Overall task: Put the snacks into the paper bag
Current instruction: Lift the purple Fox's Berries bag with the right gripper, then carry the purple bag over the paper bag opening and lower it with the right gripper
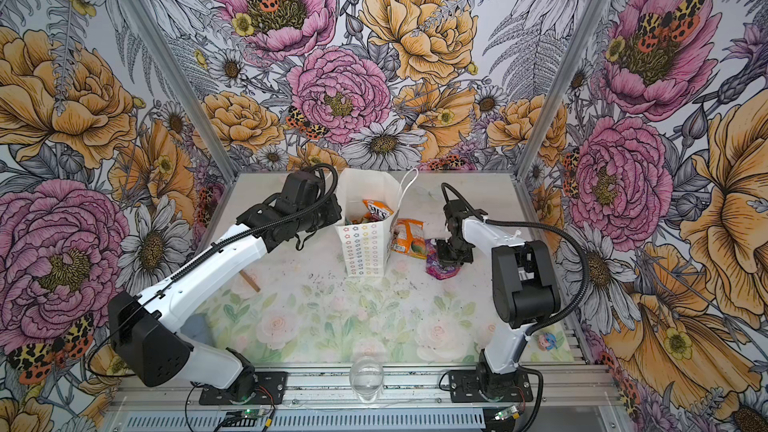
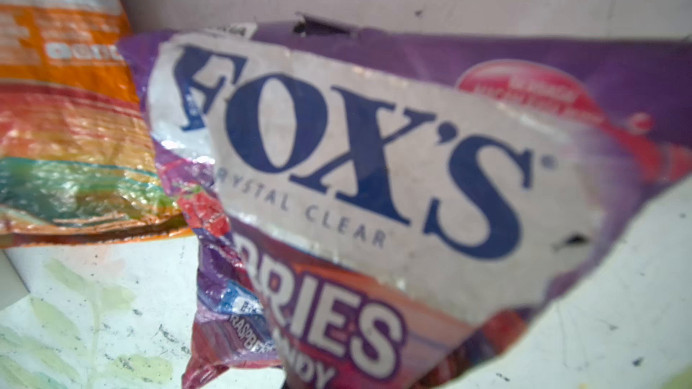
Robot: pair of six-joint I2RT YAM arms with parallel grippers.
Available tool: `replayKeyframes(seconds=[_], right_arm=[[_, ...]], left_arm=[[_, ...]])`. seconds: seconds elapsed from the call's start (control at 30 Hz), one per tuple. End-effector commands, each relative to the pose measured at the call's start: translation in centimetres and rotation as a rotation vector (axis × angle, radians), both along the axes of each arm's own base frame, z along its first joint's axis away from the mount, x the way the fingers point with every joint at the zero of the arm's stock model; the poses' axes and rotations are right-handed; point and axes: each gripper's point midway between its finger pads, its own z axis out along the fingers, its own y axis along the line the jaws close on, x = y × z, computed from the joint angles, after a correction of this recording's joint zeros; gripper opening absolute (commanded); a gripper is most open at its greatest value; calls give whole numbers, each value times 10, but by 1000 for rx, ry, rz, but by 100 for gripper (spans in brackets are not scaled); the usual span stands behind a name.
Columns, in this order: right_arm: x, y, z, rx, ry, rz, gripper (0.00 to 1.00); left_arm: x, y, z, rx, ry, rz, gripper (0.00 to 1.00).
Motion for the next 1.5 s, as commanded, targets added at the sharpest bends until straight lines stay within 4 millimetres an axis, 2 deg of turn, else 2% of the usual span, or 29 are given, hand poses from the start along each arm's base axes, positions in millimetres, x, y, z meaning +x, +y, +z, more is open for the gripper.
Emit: replayKeyframes(seconds=[0.0,0.13,0.2,0.27,0.47,0.57,0.67,0.9,1.03,1.13,1.23,1.3,1.37,1.47], right_arm=[[-10,-3,6,1,14,-2,2],[-8,-3,22,20,-22,-7,2],[-6,-1,34,51,-49,-9,8],[-4,1,49,76,-81,-12,9],[7,0,101,114,-195,-31,6],[14,-1,134,124,-261,-40,3],[25,-1,181,137,-360,-46,0],[50,7,313,214,-671,-54,0],[52,21,375,245,-829,-35,0],[46,37,413,242,-935,-3,0],[41,64,441,297,-1014,54,0],[41,86,450,364,-1043,95,0],[44,103,453,398,-1060,119,0],[56,122,444,416,-1038,136,0]], left_arm=[[4,-4,18,-40,-50,-17,0],[3,-5,18,-42,-49,-19,0],[4,-5,19,-43,-50,-19,0],[4,-4,19,-41,-50,-18,0],[4,-5,20,-46,-53,-19,0],[4,-4,21,-46,-56,-18,0],[3,-6,22,-49,-55,-22,0],[3,-9,23,-55,-59,-26,0],[4,-13,26,-57,-63,-33,0],[4,-15,27,-57,-66,-40,0],[5,-16,28,-58,-68,-39,0],[5,-16,27,-56,-67,-38,0],[6,-16,28,-57,-69,-38,0],[6,-17,28,-59,-70,-40,0]])
